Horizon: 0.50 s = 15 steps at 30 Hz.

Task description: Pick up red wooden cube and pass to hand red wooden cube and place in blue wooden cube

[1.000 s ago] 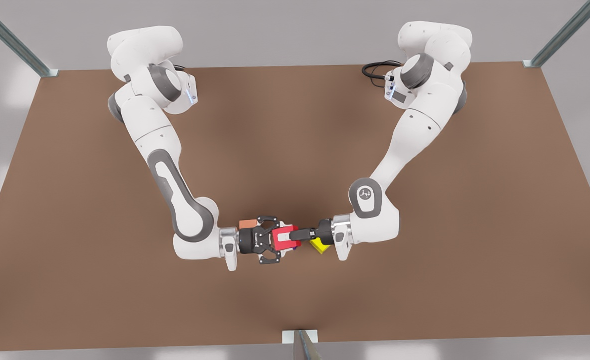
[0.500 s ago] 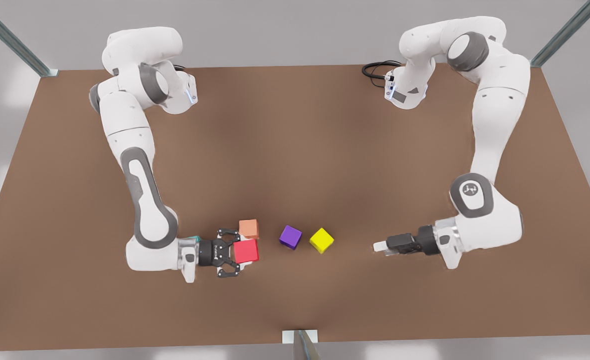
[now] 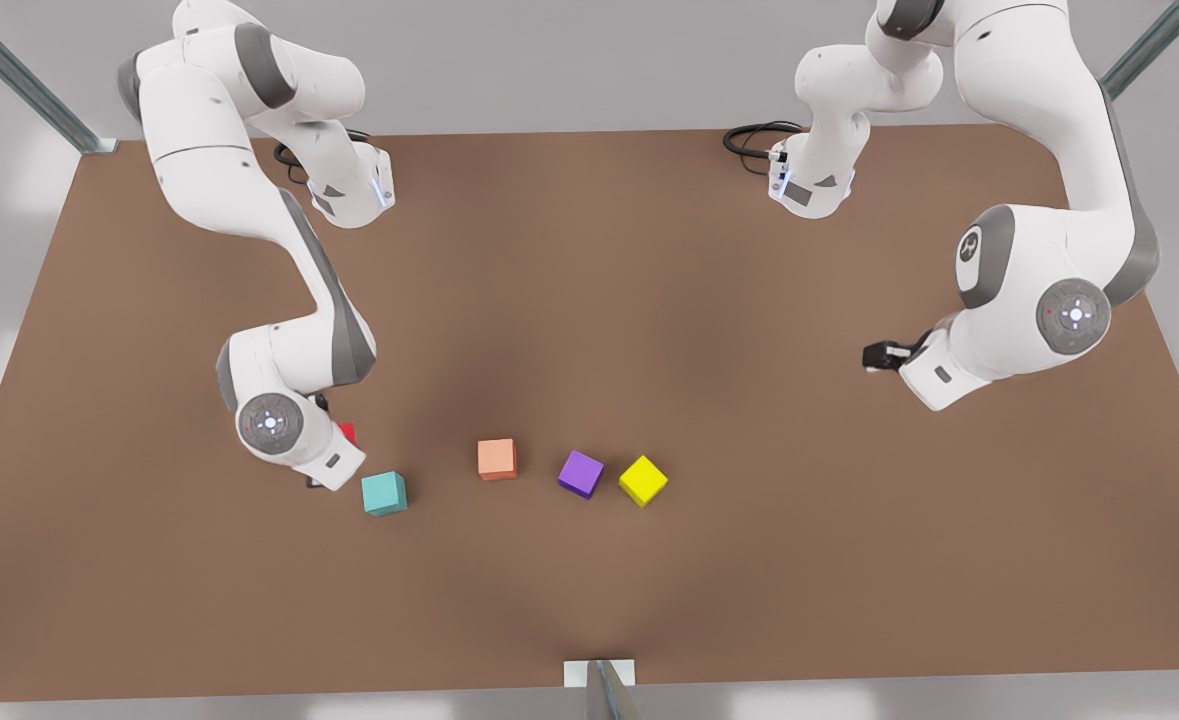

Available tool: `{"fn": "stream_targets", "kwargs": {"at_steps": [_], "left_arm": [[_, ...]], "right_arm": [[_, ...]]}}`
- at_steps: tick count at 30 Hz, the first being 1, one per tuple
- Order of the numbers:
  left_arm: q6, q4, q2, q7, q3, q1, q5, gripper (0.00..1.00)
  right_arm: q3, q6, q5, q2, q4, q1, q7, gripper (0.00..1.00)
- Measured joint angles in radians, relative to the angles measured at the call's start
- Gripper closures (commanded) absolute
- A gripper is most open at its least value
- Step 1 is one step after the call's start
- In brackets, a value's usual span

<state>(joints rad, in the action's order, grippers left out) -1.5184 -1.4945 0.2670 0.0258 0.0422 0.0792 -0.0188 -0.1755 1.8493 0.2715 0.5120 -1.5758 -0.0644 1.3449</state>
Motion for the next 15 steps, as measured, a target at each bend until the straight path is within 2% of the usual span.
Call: {"fn": "stream_targets", "kwargs": {"at_steps": [15], "left_arm": [[0.058,0.000,0.018,0.012,0.000,-0.002,0.000,0.00]], "right_arm": [[-0.010,0.188,0.050,0.089,-0.018,-0.022,-0.316,0.46]]}}
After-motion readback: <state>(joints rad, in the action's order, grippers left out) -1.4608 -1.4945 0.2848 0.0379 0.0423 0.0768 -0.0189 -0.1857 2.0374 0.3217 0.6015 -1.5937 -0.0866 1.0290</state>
